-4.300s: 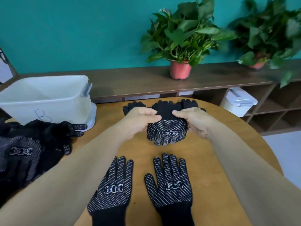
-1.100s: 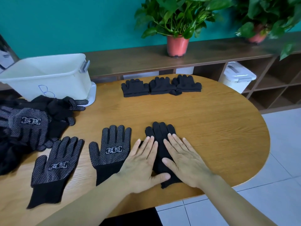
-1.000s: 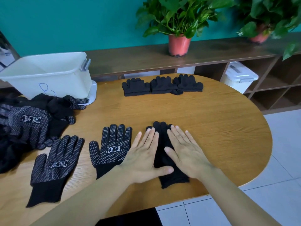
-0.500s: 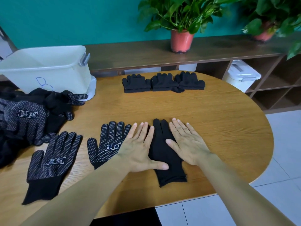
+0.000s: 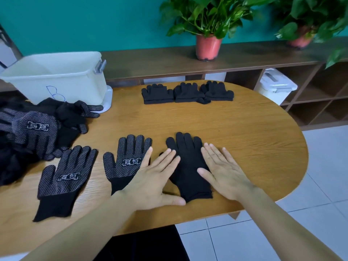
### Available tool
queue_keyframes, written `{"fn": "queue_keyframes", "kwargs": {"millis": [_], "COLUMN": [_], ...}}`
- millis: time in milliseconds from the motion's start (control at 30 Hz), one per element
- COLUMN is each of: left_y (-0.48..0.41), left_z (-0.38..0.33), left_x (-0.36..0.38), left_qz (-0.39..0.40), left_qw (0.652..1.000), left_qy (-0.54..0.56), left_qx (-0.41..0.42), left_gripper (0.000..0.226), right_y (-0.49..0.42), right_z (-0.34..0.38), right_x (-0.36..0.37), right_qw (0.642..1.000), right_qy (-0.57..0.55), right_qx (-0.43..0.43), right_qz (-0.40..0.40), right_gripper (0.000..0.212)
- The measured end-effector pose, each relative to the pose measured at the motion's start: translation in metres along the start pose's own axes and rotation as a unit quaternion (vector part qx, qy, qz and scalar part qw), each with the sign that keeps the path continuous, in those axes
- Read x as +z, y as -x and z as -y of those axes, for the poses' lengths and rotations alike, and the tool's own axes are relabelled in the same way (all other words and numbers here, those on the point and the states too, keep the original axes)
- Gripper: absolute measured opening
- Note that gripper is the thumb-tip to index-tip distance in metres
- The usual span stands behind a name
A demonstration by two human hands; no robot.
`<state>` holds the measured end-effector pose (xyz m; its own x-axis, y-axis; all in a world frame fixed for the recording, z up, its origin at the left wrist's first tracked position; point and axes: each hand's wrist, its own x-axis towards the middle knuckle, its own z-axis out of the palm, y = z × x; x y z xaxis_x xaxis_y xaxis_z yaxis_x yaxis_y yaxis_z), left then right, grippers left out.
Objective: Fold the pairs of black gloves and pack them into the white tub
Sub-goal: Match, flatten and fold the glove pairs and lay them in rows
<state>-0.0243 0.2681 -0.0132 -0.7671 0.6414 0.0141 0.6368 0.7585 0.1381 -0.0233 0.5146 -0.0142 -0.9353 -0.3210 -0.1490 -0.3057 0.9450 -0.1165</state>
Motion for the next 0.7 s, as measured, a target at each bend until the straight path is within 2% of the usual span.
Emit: {"fn": "queue_keyframes", "kwargs": {"millis": [100, 167, 267, 333, 433, 500, 567, 633, 700], "left_y": [0.004, 0.001, -0.006, -0.008, -0.008, -0.004, 0.001, 0.008, 0.014], "left_z": [-0.004, -0.01, -0.015, -0.019, -0.025, -0.028, -0.027, -0.026, -0.025], "left_x": [0.003, 0.005, 0.003, 0.001, 0.001, 0.005, 0.009, 0.009, 0.007], "left_qz": [-0.093, -0.099, -0.097, -0.103, -0.137, -0.177, -0.204, -0.196, -0.141], "left_qw": [0.989, 0.986, 0.986, 0.987, 0.985, 0.976, 0.968, 0.967, 0.97], "left_qy": [0.08, 0.089, 0.081, 0.057, 0.076, 0.122, 0.147, 0.162, 0.186], "left_qx": [0.078, 0.103, 0.108, 0.11, 0.075, 0.037, 0.013, -0.02, -0.063], "left_gripper": [0.078, 0.054, 0.037, 0.03, 0.023, 0.017, 0.016, 0.032, 0.064], "right_y": [0.009, 0.014, 0.021, 0.026, 0.033, 0.032, 0.028, 0.022, 0.018], "right_z": [0.002, 0.007, 0.014, 0.017, 0.016, 0.014, 0.012, 0.014, 0.016], "right_x": [0.0, 0.001, 0.003, 0.003, 0.005, 0.01, 0.016, 0.016, 0.011], "right_qw": [0.998, 0.995, 0.988, 0.987, 0.99, 0.983, 0.966, 0.949, 0.938], "right_qy": [-0.013, -0.028, -0.069, -0.084, -0.082, -0.137, -0.2, -0.251, -0.284], "right_qx": [-0.023, -0.051, -0.082, -0.096, -0.093, -0.076, -0.051, -0.008, 0.037], "right_qz": [-0.058, -0.086, -0.111, -0.101, -0.061, -0.091, -0.154, -0.19, -0.195], "right_gripper": [0.084, 0.079, 0.078, 0.086, 0.092, 0.077, 0.064, 0.061, 0.057]}}
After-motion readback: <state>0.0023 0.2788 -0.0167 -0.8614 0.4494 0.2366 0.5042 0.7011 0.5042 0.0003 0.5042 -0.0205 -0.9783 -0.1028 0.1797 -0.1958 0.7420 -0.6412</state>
